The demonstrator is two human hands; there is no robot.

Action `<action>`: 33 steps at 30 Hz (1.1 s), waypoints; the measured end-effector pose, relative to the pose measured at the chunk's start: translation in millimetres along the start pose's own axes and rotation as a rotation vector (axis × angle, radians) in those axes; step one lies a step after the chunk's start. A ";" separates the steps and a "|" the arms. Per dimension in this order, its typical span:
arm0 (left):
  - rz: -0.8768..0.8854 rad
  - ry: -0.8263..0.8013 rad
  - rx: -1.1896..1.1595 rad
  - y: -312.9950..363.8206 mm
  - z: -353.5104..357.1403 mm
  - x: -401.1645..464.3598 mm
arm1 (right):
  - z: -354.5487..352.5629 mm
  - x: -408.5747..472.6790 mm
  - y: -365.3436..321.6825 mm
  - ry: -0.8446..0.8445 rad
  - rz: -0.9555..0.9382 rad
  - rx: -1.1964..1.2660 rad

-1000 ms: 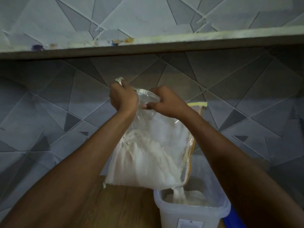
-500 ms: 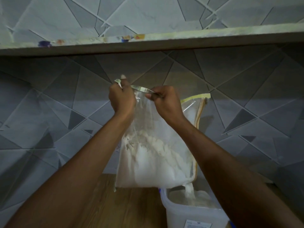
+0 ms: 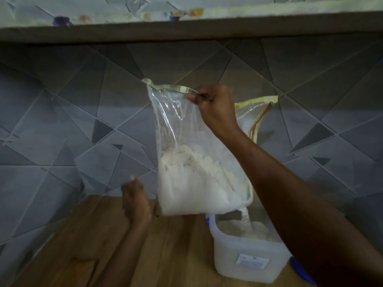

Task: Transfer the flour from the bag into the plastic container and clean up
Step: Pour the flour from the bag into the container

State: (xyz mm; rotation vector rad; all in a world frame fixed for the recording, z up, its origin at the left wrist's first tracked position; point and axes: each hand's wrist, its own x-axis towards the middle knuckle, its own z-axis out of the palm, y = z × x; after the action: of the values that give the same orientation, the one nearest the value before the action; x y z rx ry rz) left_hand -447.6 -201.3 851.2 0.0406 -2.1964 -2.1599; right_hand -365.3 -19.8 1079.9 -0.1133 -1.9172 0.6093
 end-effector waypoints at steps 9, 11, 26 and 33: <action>-0.753 -0.441 -0.819 -115.5 4.7 -59.0 | 10.1 -8.6 -9.0 0.015 0.040 0.002; -0.745 -0.341 -0.978 -95.8 16.4 -64.3 | 12.5 -14.9 -11.6 0.028 0.041 0.007; -0.664 -0.439 -1.187 -33.7 47.7 -14.4 | -29.8 -16.4 5.8 0.142 0.161 0.013; -0.640 -0.443 -1.105 -18.3 60.7 6.0 | -54.8 -18.3 21.0 0.218 0.186 0.049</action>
State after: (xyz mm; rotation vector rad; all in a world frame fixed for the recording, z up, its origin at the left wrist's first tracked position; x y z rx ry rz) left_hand -457.7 -141.4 832.0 0.2500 -0.8022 -3.7055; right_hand -313.3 11.7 1071.3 -0.3175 -1.6912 0.7369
